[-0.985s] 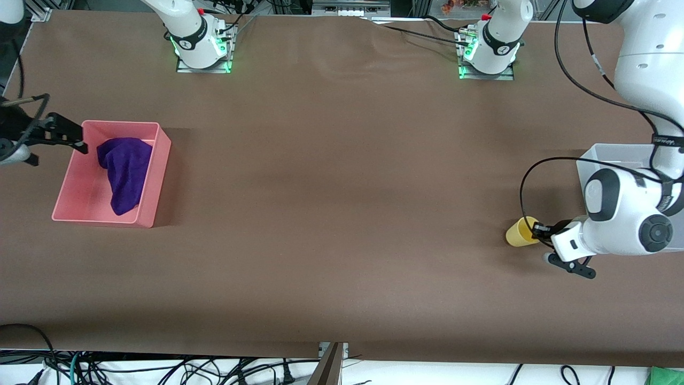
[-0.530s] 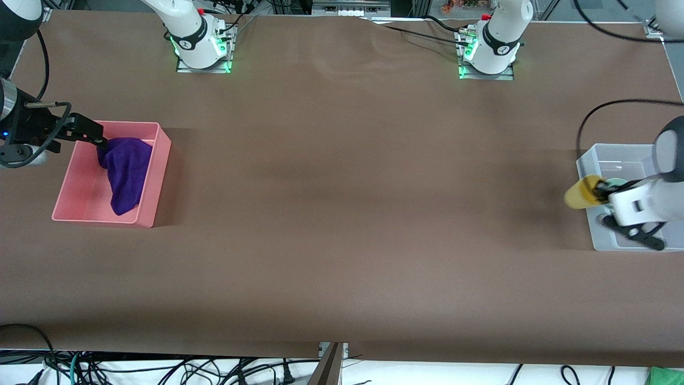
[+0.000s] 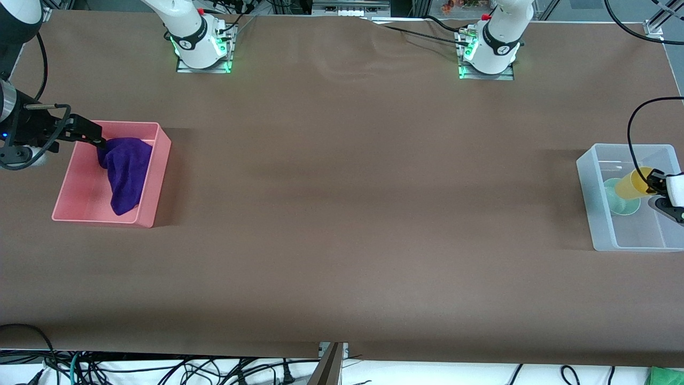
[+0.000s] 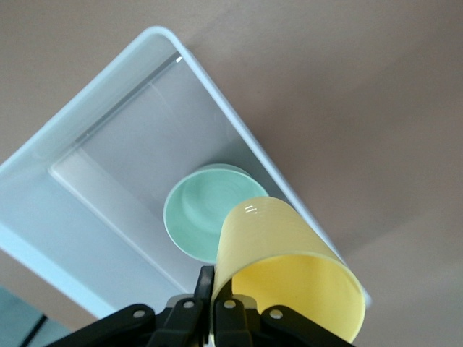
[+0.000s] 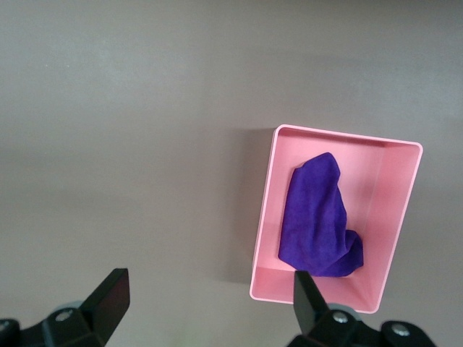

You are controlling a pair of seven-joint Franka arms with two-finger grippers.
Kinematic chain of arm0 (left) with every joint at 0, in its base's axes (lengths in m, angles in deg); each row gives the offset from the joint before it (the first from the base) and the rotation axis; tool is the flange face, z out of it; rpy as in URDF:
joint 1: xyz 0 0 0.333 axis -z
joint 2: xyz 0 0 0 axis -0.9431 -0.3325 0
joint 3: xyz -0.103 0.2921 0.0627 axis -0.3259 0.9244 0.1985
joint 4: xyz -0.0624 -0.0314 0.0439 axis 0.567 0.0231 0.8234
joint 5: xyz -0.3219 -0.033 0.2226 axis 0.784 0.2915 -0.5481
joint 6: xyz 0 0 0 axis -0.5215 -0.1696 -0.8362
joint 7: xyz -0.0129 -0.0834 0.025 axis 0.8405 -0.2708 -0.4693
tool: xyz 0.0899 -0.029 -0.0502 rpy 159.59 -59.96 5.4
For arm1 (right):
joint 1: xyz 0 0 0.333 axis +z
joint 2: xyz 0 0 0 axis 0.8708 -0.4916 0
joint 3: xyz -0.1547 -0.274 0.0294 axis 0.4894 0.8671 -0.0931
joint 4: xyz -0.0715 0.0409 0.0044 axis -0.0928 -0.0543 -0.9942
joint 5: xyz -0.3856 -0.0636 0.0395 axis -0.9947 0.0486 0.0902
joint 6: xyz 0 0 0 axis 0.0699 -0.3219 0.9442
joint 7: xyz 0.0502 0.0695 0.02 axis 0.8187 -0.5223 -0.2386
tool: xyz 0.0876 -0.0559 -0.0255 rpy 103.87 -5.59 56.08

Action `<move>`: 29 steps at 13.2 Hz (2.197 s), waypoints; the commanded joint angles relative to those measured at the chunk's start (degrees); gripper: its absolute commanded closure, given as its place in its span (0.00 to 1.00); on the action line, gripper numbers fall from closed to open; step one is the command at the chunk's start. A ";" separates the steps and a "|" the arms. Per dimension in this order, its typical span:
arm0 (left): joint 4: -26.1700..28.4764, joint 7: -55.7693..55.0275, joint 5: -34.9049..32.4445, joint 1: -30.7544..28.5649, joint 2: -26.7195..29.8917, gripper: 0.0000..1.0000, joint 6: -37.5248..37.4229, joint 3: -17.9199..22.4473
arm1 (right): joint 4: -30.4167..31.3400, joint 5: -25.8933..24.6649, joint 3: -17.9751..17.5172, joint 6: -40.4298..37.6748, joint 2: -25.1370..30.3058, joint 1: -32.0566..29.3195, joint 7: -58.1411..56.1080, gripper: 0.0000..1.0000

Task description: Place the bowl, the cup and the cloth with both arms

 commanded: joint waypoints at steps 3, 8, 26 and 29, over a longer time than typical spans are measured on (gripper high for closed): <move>5.39 5.96 -1.62 -3.23 -0.18 0.12 11.37 -0.81 | -0.48 -0.95 -0.22 -0.91 0.10 -0.20 0.54 0.00; 4.42 5.09 -1.53 -2.61 2.72 0.00 4.00 -3.87 | -0.56 -0.86 -0.22 -0.91 0.10 -0.11 0.54 0.00; 0.37 -45.44 23.32 24.05 21.52 0.00 -14.93 -1.06 | -0.56 -0.95 -0.22 -0.83 0.10 -0.20 0.63 0.00; 4.84 -48.43 24.75 36.92 26.97 0.00 -13.15 12.61 | -0.65 -0.95 -0.22 -0.91 0.10 -0.20 0.63 0.00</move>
